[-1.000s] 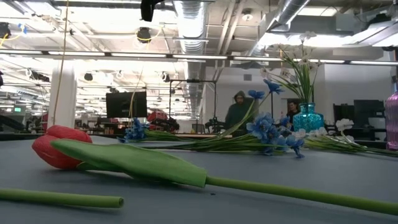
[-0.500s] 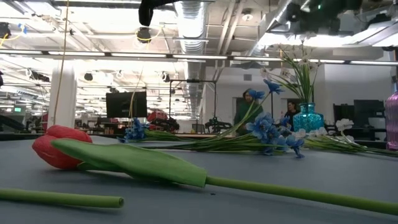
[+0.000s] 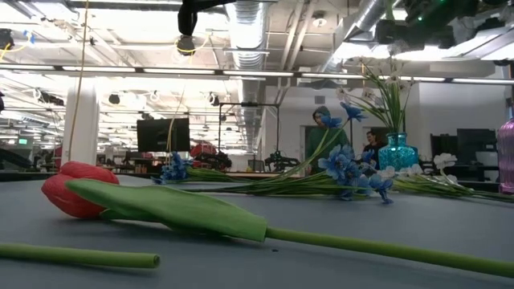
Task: Sort flowers into vase by color
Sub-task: Put the top yellow flower into the blue vase
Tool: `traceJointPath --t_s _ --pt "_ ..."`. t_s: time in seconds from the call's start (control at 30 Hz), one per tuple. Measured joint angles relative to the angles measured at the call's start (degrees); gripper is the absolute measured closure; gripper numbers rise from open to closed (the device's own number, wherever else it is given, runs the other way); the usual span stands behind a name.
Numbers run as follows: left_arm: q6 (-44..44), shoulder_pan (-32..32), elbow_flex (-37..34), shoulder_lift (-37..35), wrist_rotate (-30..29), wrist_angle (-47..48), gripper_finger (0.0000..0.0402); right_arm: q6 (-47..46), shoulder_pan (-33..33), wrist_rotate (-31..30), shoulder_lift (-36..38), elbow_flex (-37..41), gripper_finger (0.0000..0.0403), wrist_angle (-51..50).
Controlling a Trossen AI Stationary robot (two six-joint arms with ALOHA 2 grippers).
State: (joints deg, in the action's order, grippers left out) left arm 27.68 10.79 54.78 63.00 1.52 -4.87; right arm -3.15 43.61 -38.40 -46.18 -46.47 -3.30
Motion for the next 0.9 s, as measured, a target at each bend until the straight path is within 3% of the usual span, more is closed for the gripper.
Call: traceJointPath --t_s 0.23,0.43,0.67,0.9 --pt "0.0 -0.72 0.02 0.0 -0.42 -0.02 0.0271 0.89 -3.67 -9.69 6.48 -0.01 0.0381 -10.36" --pt "0.15 -0.92 0.02 0.0 -0.58 -0.02 0.0271 -6.44 -5.77 -12.68 11.27 0.47 0.0381 -18.8" --pt "0.66 -1.83 0.02 0.0 -0.54 -0.02 0.0271 -13.7 -7.34 -12.27 16.66 10.91 0.0381 -13.18" --pt "0.76 -3.59 0.04 0.0 -0.42 1.55 0.0271 -13.02 -8.67 -12.08 19.52 21.22 0.0381 2.55"
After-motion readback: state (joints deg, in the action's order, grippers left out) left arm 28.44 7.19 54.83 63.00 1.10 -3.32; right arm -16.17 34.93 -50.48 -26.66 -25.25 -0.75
